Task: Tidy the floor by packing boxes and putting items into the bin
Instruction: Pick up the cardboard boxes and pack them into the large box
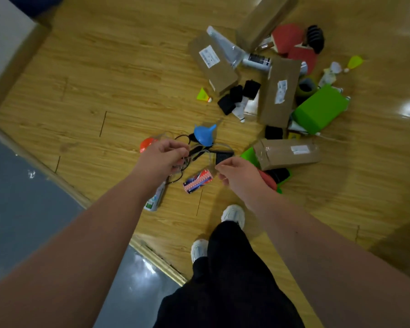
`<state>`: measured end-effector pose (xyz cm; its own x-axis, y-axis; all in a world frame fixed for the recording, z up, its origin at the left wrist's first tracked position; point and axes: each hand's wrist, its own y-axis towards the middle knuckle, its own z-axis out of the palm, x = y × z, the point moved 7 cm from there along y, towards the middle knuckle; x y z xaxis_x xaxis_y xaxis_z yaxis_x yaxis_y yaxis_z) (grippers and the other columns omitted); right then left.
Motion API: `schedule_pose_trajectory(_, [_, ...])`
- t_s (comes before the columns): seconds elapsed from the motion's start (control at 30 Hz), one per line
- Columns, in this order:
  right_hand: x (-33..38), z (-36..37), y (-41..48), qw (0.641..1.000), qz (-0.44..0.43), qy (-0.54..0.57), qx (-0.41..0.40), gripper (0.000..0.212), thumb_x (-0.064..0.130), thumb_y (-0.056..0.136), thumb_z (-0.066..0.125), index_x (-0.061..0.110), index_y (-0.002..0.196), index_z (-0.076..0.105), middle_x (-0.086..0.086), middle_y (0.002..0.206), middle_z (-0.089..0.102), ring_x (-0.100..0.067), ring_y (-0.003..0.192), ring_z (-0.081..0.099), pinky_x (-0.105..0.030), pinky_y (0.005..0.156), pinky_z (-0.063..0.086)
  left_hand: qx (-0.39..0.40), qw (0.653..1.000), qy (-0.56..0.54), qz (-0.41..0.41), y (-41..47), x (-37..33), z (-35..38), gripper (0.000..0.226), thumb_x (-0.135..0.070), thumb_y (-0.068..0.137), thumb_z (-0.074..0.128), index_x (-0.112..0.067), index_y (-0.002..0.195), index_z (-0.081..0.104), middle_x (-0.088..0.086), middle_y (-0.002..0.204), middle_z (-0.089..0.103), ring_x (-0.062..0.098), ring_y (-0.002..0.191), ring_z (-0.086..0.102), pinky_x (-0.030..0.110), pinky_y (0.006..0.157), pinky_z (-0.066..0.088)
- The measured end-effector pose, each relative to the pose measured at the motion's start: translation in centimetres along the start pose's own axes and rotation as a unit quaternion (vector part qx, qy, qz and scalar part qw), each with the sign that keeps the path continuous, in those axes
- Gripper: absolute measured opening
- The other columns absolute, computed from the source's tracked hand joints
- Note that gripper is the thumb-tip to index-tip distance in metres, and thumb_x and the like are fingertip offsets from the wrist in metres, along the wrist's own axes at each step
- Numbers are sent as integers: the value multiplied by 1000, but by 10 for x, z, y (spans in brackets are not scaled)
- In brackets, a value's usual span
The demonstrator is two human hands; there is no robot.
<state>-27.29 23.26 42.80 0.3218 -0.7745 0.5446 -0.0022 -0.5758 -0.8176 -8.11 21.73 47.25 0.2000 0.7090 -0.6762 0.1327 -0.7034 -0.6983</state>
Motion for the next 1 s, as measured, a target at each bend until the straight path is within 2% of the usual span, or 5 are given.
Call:
schedule_pose_trajectory(0.4, [-43,-81,151,971,89,175,-135,11,15,96,55,6,95,61,-6,79,57,-17,68,52,-25,59,47,118,992,35,6,147,-16,154,10,-18,95,58,-17,102,66,10,115,67,14,86,60,27,77,51])
schedule_pose_trajectory(0.57, [-144,-119,229,865,191,349,-306,57,21,97,53,15,147,27,-6,127,49,-22,105,55,-33,94,47,169,981,94,0,224,20,227,11,-20,97,57,-24,91,64,3,106,70,11,83,60,23,70,48])
schedule_pose_trajectory(0.67, [-196,-117,259,819,238,432,-292,60,32,99,51,33,150,20,-2,142,43,-21,104,57,-35,67,57,194,972,135,-13,265,56,261,14,-23,99,53,-26,91,63,-4,98,69,10,82,60,25,68,46])
schedule_pose_trajectory(0.83, [-261,-97,295,756,317,499,-282,83,60,77,69,21,141,33,-10,133,46,-35,118,50,-53,97,48,214,962,169,-35,307,103,289,14,-23,100,51,-21,95,64,-4,92,69,13,82,60,28,72,47])
schedule_pose_trajectory(1.0, [-255,-92,302,657,208,665,-287,74,45,73,81,18,131,45,-10,122,57,-30,103,60,-39,76,58,216,956,190,-49,310,117,289,12,-24,99,53,-22,92,63,-6,90,68,12,81,61,31,79,50])
